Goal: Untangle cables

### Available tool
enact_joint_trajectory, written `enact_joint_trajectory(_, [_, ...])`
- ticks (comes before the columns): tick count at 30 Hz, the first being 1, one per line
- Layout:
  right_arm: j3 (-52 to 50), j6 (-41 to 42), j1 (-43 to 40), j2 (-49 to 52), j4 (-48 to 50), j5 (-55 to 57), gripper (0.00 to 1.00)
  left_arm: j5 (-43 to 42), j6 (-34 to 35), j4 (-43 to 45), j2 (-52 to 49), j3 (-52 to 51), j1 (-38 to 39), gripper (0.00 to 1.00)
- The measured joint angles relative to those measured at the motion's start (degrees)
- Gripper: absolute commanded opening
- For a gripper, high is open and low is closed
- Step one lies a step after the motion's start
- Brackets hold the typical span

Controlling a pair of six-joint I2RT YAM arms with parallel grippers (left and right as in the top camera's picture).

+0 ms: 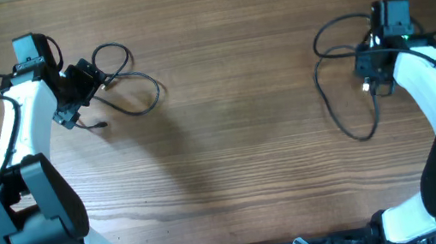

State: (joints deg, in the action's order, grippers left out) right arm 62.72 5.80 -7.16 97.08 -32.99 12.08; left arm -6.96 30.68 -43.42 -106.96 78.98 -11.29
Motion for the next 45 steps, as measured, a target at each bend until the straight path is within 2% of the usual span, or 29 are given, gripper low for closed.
enact_joint_trajectory(9, [-0.6,0.1,-0.2,0.0,4.8,-6.1,1.00,0.0,0.0,0.0,0.0,0.0,0.0,1.00])
enact_joint_trajectory(14, [-0.6,3.9,0.6,0.0,8.0,-11.8,1.00,0.0,0.0,0.0,0.0,0.0,0.0,1.00])
enact_joint_trajectory(16, [-0.6,5.2,1.5,0.0,10.2,-15.8,1.00,0.0,0.0,0.0,0.0,0.0,0.0,0.95])
enact_joint_trajectory(18, [-0.6,6.3,3.0,0.0,12.1,-20.2,1.00,0.0,0.1,0.0,0.0,0.0,0.0,0.82])
enact_joint_trajectory(21, [-0.6,9.9,5.6,0.0,13.7,-25.7,1.00,-0.9,-0.2,0.0,0.0,0.0,0.0,0.55])
enact_joint_trajectory(22, [-0.6,11.2,6.3,0.0,13.9,-26.6,1.00,-1.5,-0.3,0.0,0.0,0.0,0.0,0.43])
enact_joint_trajectory(23, [-0.6,12.6,7.0,0.0,13.9,-27.3,1.00,-2.0,0.0,0.0,0.0,0.0,0.0,0.36])
enact_joint_trajectory(24, [-0.6,14.8,8.1,0.0,13.9,-28.3,1.00,-2.7,0.1,0.0,0.0,0.0,0.0,0.15])
enact_joint_trajectory(25, [-0.6,16.1,8.8,0.0,13.9,-28.8,1.00,-3.8,0.0,0.0,0.0,0.0,0.0,0.04])
enact_joint_trajectory(33, [-0.6,25.7,14.6,0.0,12.7,-30.1,1.00,-6.2,0.0,0.2,0.0,0.0,1.3,0.04])
enact_joint_trajectory(38, [-0.6,29.4,20.5,0.0,12.8,-30.5,1.00,-3.6,0.0,-0.3,0.0,0.0,2.3,0.05])
enact_joint_trajectory(43, [-0.7,33.7,27.4,0.0,14.1,-30.1,1.00,1.4,0.0,1.2,0.0,-0.2,2.3,0.14])
enact_joint_trajectory(45, [-0.7,34.5,29.7,0.0,15.4,-28.9,1.00,2.1,0.0,2.8,0.0,-0.4,2.4,0.22])
